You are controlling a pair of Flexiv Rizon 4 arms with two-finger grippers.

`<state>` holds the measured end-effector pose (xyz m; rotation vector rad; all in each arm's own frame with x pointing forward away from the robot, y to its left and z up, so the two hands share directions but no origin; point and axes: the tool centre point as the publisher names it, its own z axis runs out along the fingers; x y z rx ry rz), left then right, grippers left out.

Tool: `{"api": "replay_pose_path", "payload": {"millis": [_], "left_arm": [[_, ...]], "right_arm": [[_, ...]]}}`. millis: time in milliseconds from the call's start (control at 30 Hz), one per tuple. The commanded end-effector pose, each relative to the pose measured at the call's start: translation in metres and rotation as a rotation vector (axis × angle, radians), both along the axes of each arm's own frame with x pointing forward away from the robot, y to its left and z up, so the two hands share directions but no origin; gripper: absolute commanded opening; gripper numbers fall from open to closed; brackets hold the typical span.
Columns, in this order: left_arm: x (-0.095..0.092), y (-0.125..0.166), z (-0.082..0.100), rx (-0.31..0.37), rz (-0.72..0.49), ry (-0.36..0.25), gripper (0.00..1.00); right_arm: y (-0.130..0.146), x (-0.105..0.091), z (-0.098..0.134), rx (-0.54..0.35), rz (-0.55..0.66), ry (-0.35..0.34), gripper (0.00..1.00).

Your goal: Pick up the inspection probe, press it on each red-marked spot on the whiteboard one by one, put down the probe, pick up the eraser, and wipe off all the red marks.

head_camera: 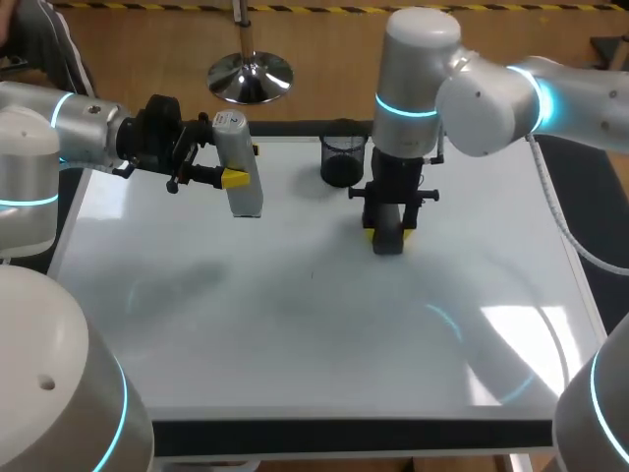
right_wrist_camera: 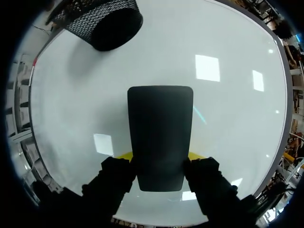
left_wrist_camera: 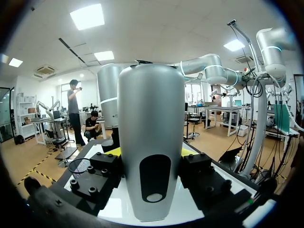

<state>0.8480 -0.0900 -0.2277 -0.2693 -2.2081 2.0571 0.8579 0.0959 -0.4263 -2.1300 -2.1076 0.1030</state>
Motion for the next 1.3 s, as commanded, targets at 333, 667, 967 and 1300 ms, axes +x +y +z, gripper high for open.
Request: {"api": "replay_pose_path", "payload": {"millis": [333,667,967,1300], "left_arm": [[0.000,0.000,0.001,-0.002,-0.001,-0.001,0.00],[0.000,0.000,0.001,-0.002,-0.001,-0.001,0.00],[0.000,0.000,0.001,-0.002,-0.001,-0.001,0.00],[0.000,0.000,0.001,-0.002,-0.001,-0.001,0.00]], "right_arm": [[-0.034,-0.024,0.038,0.001,-0.007,-0.087,0.00],[-0.066,-0.040,0.057,-0.025,-0.022,-0.122,0.00],[-0.094,-0.053,0.058,-0.034,-0.029,-0.137,0.00],[-0.135,-0.063,0.048,-0.037,-0.054,-0.122,0.00]]}}
